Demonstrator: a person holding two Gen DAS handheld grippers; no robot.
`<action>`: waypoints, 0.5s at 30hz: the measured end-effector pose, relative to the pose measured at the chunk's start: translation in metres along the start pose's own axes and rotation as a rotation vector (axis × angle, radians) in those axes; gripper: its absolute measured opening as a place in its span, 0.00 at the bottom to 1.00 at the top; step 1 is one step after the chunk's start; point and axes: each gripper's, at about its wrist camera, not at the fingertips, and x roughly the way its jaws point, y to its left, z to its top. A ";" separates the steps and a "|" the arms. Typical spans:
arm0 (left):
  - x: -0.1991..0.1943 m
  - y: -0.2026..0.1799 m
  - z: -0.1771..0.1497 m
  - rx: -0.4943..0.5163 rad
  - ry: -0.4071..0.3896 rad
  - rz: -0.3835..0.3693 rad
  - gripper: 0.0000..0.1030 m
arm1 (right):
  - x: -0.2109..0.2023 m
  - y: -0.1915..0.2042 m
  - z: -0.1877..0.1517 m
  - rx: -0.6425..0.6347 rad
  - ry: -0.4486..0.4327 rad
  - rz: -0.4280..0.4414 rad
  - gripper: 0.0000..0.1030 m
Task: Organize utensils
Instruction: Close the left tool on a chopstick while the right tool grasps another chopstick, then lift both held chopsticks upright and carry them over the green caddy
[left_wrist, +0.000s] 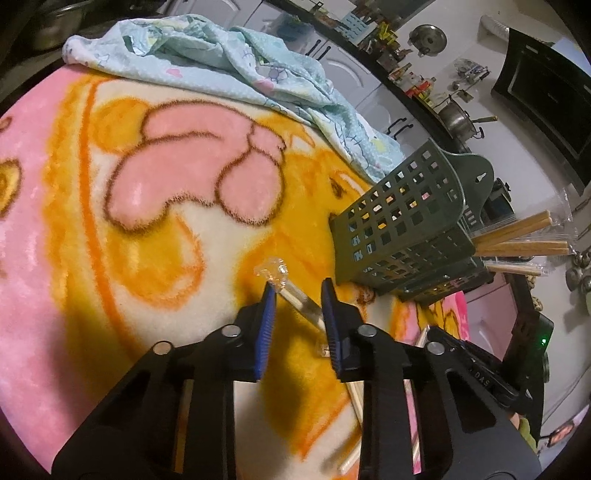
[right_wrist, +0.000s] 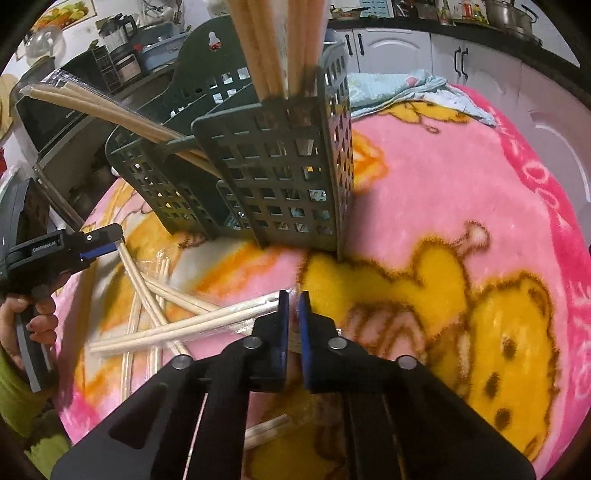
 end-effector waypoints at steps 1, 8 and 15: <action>-0.001 0.000 0.000 0.001 -0.004 0.000 0.15 | -0.002 0.000 0.000 0.002 -0.007 0.001 0.02; -0.015 -0.004 -0.002 0.021 -0.031 -0.016 0.10 | -0.025 0.007 0.000 0.011 -0.067 0.015 0.01; -0.039 -0.023 -0.003 0.069 -0.079 -0.062 0.07 | -0.063 0.025 0.001 0.003 -0.152 0.055 0.01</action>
